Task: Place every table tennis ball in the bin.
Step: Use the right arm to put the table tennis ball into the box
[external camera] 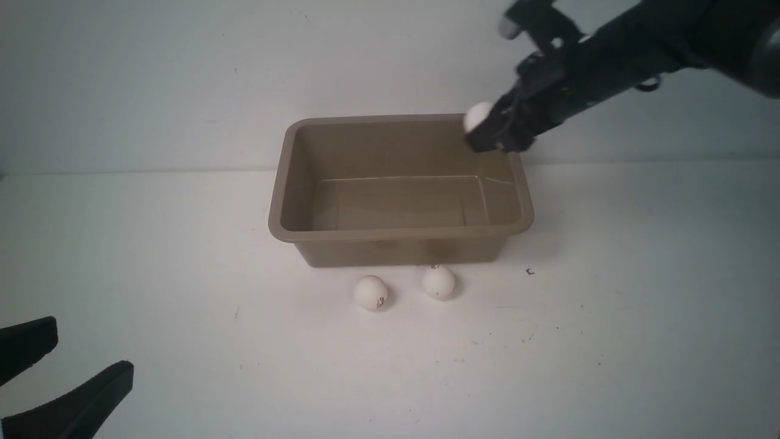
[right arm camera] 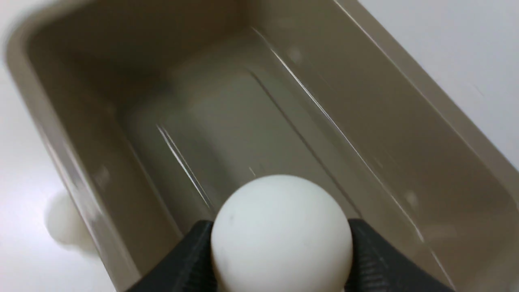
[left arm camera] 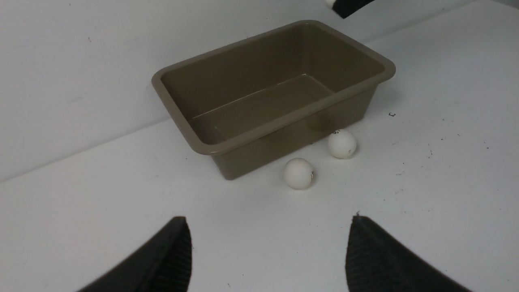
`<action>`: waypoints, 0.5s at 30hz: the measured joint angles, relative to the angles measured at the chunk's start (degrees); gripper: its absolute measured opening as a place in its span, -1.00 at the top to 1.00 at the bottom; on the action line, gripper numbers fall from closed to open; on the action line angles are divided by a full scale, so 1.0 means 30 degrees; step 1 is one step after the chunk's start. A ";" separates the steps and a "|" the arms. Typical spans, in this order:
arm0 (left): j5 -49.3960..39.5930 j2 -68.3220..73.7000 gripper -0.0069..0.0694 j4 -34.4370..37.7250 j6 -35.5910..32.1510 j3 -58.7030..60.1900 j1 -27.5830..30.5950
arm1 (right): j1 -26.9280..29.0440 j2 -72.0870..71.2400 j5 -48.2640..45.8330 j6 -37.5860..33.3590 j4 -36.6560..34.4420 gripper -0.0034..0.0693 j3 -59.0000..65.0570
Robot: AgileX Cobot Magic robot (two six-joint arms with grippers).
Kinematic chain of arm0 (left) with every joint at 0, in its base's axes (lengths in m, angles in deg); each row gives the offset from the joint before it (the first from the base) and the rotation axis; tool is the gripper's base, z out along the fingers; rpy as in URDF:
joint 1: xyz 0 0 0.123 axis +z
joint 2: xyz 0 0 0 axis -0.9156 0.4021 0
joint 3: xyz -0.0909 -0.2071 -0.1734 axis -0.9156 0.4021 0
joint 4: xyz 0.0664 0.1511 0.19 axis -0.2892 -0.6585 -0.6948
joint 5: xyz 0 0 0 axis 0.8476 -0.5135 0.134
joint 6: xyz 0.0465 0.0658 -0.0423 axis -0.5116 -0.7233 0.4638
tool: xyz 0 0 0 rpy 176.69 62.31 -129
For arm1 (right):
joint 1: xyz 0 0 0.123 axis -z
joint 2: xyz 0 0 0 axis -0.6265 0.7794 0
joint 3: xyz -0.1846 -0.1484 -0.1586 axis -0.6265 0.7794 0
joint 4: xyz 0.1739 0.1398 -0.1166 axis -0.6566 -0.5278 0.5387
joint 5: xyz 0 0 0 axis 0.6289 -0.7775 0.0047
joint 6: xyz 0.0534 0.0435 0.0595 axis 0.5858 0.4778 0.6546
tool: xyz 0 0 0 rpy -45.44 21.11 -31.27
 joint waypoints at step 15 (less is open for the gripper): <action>-0.0779 0.1943 -0.39 0.0006 0.0812 0.0000 0.0000 | -0.0738 0.1952 0.2447 -0.0266 -0.0911 -0.22 0.0000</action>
